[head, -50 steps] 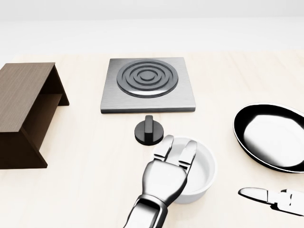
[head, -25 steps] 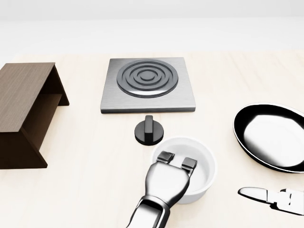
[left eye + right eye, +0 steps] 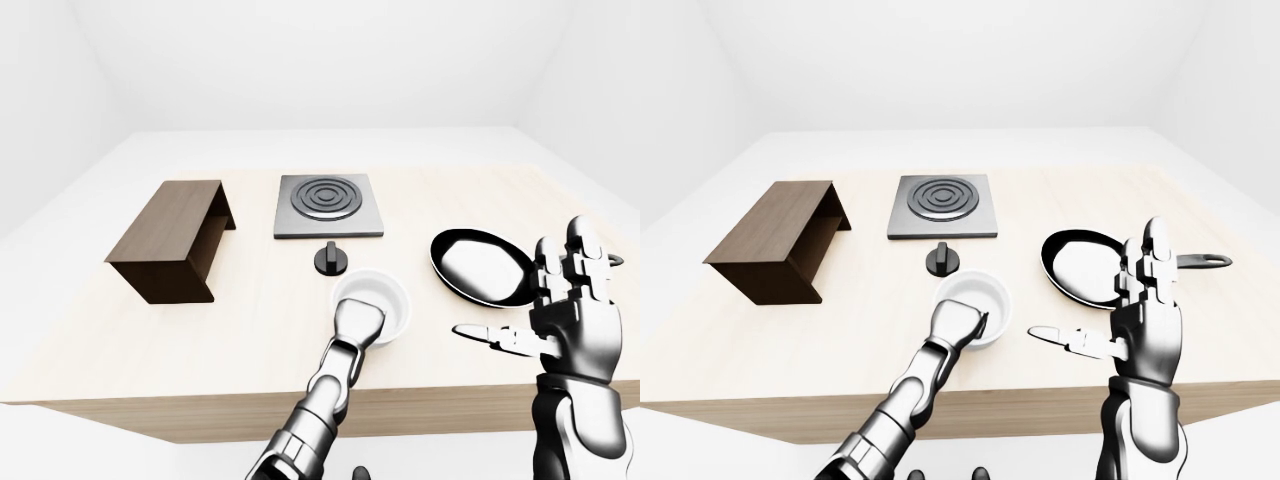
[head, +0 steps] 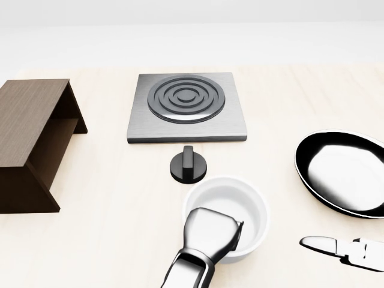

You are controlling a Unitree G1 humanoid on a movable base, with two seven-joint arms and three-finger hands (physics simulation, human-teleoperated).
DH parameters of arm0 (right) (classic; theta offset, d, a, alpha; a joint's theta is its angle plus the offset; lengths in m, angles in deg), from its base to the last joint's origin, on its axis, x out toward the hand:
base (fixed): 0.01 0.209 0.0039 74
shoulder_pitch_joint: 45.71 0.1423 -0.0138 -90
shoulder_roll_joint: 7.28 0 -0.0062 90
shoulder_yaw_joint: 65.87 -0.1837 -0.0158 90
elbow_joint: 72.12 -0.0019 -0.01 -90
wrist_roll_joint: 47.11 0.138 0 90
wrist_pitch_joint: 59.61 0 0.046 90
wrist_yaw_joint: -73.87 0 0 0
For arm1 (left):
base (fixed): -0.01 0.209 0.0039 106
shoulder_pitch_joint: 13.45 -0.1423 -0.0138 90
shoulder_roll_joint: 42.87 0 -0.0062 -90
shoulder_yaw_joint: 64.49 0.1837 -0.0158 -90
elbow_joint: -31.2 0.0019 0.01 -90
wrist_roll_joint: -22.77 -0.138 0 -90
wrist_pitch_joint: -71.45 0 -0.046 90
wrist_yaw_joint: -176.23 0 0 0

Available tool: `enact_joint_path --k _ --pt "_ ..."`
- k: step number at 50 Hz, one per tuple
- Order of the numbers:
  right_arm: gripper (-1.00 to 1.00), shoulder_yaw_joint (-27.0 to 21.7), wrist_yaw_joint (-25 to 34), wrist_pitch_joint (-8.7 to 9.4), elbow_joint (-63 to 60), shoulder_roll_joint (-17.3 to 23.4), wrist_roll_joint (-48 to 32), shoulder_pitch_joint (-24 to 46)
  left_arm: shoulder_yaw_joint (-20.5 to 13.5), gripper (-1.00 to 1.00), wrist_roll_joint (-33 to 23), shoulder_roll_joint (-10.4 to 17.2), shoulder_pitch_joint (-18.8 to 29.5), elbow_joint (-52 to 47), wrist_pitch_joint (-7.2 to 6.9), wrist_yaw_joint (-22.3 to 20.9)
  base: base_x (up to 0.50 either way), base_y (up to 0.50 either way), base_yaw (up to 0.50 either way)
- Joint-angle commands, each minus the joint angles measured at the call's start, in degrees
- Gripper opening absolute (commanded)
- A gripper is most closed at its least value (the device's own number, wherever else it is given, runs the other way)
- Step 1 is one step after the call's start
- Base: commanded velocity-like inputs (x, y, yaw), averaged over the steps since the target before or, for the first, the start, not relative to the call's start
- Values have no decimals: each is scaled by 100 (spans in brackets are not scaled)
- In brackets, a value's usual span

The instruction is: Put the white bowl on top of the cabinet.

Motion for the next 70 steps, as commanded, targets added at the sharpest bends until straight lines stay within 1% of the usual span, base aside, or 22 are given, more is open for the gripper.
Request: enact_joint_path --k 1,8,16,22,23,24,27,32,35,36,37,39,44,46,48,50,55,61,62,68,69,70 --pt "100 -1 9 0 -39 -12 4 -25 31 -100 -6 -11 13 -70 0 115 0 0 0" --pt "100 -9 10 0 -25 -13 3 -10 -41 -100 110 21 83 -166 0 77 0 0 0" --pt "100 2 -1 0 0 -2 0 4 -71 -100 206 167 -35 -1219 0 -383 0 0 0" --pt "100 38 -1 0 19 -6 -24 -5 -66 -100 3 321 -199 -2605 0 -1220 0 0 0" --pt "100 33 9 0 -2 -9 -11 -19 -80 -100 -55 363 -218 -3032 0 -1521 0 0 0" --pt "100 32 11 0 -3 -9 -11 -20 -91 -100 -70 358 -225 -3063 0 -1543 0 0 0" --pt "100 45 12 0 10 -7 -23 -13 -153 -100 -142 432 -279 -4013 0 -2206 0 0 0" --pt "100 60 13 0 37 -6 -35 -11 -329 -100 -141 489 -236 -4586 0 -2618 0 0 0" --pt "100 70 29 0 20 -16 -38 -36 -685 -100 -85 623 75 -5091 0 -3075 0 0 0" --pt "100 70 30 0 20 -17 -39 -36 -693 -100 -84 627 84 -5100 0 -3086 0 0 0" --pt "100 97 30 0 36 -24 -61 -40 -892 -100 44 673 328 -5288 0 -3300 0 0 0" --pt "100 125 30 0 38 -31 -85 -54 -1068 -100 173 763 577 -5477 0 -3671 0 0 0" --pt "100 193 24 0 63 -42 -135 -72 -1429 -100 406 1045 1104 -5600 0 -3992 0 0 0" --pt "100 228 14 0 89 -47 -165 -76 -1661 -100 561 1220 1463 -5451 0 -3932 0 0 0" --pt "100 256 19 0 108 -51 -177 -92 -1767 -100 767 1335 1691 -5317 0 -3831 0 0 0" --pt "100 319 27 0 102 -75 -217 -145 -1987 -100 1127 1552 2037 -4959 0 -3649 0 0 0" --pt "100 435 31 0 138 -104 -300 -219 -2160 -100 1719 2002 2533 -4466 0 -3304 0 0 0" --pt "100 500 49 0 126 -124 -341 -276 -2375 -100 2219 2532 3059 -3860 0 -3004 0 0 0" --pt "100 501 49 0 126 -124 -341 -276 -2356 -100 2256 2560 3068 -3845 0 -2984 0 0 0" --pt "100 539 68 0 83 -146 -360 -329 -2504 -100 2889 3054 3713 -2517 0 -2168 0 0 0" --pt "100 552 71 0 75 -152 -371 -344 -2543 -100 2959 3164 3873 -2133 0 -1939 0 0 0" --pt "100 553 72 0 74 -153 -373 -345 -2520 -100 2999 3190 3891 -2090 0 -1904 0 0 0"
